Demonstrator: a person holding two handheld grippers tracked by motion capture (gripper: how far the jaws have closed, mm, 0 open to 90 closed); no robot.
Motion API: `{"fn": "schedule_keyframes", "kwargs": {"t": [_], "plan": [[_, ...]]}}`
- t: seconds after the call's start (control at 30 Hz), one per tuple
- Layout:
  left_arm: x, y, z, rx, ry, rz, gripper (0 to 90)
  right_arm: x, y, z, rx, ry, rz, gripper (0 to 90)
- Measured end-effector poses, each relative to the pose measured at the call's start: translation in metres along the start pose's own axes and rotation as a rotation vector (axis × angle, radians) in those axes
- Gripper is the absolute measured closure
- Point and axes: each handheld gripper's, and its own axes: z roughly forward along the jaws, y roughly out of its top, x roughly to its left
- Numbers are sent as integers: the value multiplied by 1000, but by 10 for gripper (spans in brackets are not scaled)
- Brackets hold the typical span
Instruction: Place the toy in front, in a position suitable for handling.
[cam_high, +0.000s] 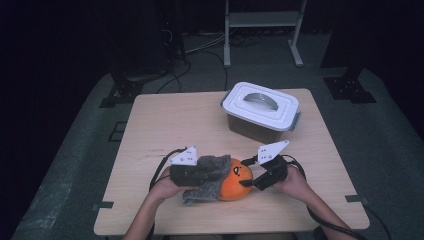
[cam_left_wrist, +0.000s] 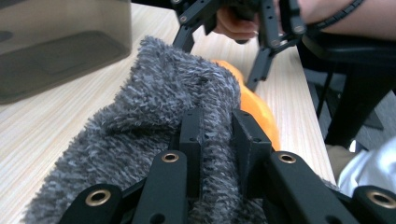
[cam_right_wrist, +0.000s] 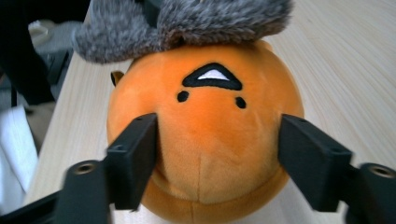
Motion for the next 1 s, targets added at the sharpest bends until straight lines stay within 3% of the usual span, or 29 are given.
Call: {"fn": "schedule_keyframes", "kwargs": {"t": [0.13,0.17,0.27,0.3,0.33,0.37,0.43,0.5,0.67,0.87,0.9,0.93,1.0], "plan": [[-2,-5,-1,-20,20,-11,754,5,-2,-6,-19,1,85,181],[-5,-6,1,-38,2,-26,754,12,-6,-6,-22,-4,103,157],[-7,-5,3,-36,-9,-20,753,19,-8,-1,20,-41,71,160],[-7,-5,3,-28,3,-10,753,22,-9,1,29,-74,37,214],[-7,-5,3,-28,3,-10,753,22,-9,1,29,-74,37,214],[-5,-8,-1,-19,8,-10,753,20,-9,0,24,-76,30,282],[-3,-13,-6,-13,10,-18,754,18,-10,-2,8,-62,39,325],[-1,-15,-9,1,16,-14,753,15,-12,-3,4,-54,41,343],[6,-27,-20,19,38,-52,754,9,-15,-5,2,-41,53,353],[-4,-12,-13,-34,-4,-31,755,15,-8,-3,3,-63,10,358],[-8,-7,-11,-50,-22,-19,755,20,-5,0,0,-69,-28,358],[-14,1,-6,-44,-26,12,754,23,-3,1,6,-76,-51,359],[-15,2,-4,-29,-21,23,754,25,-1,2,20,-86,-74,362]]}}
